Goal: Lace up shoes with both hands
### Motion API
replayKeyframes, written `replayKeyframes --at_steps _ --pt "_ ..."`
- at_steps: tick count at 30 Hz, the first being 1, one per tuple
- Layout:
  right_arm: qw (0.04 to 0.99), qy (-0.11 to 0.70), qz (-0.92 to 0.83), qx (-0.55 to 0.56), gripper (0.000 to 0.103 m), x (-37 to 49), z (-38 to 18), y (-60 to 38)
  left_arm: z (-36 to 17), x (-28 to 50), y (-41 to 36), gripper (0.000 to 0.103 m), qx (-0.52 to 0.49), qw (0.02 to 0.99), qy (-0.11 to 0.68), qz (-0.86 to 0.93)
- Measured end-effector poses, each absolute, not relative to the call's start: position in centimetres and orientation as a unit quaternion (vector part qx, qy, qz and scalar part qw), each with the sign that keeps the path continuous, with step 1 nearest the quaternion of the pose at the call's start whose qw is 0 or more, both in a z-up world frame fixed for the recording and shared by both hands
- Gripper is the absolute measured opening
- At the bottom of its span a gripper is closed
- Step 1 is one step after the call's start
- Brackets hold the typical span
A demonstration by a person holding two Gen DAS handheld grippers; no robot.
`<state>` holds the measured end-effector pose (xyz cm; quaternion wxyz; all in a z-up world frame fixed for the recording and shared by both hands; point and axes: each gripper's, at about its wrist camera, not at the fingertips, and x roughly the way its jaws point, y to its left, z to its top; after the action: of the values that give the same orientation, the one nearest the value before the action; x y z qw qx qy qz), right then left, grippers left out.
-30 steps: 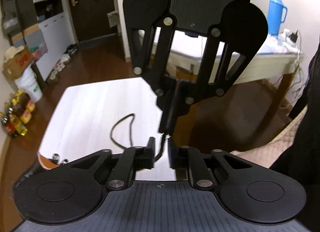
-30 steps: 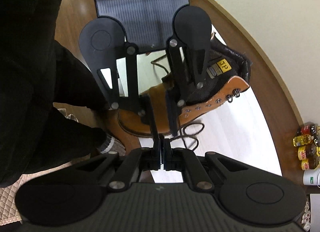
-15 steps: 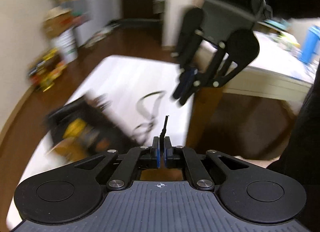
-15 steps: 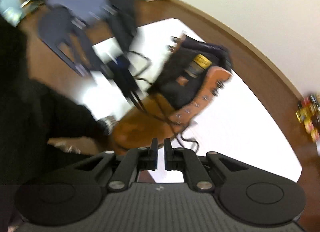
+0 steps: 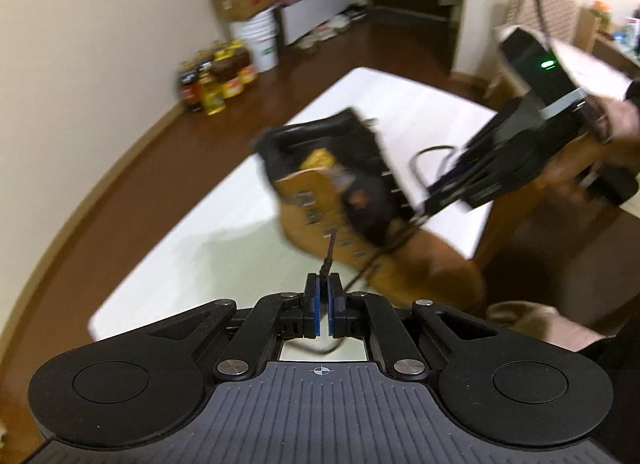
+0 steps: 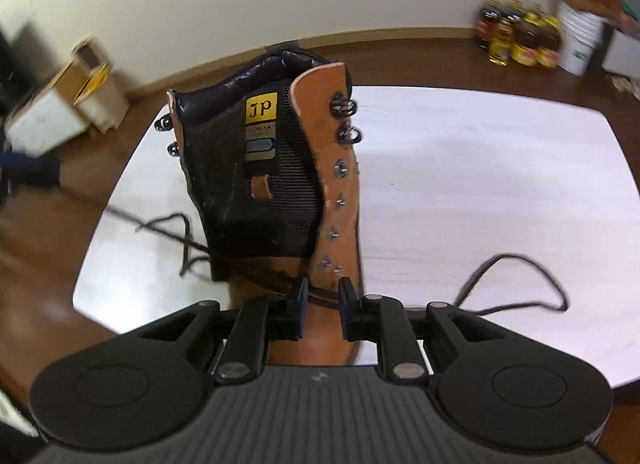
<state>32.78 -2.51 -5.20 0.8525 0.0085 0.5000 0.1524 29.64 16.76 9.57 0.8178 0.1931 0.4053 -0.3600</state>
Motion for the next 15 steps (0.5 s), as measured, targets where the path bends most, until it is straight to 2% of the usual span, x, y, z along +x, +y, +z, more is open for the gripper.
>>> replayKeyframes --at_steps 6,8,15 --pt "0.87 0.484 0.091 -0.007 0.018 32.3 -5.5 -0.9 7.5 29.9 14.3 0.003 0.177 0.813 0.395 -0.39" --pt "0.873 0.481 0.076 -0.01 0.024 32.1 -5.5 -1.1 6.9 30.2 13.1 0.003 0.186 0.807 0.395 -0.398" --pt "0.88 0.471 0.071 0.0 0.03 32.0 -5.6 -3.1 3.9 31.7 7.7 0.003 0.236 0.782 0.418 -0.398"
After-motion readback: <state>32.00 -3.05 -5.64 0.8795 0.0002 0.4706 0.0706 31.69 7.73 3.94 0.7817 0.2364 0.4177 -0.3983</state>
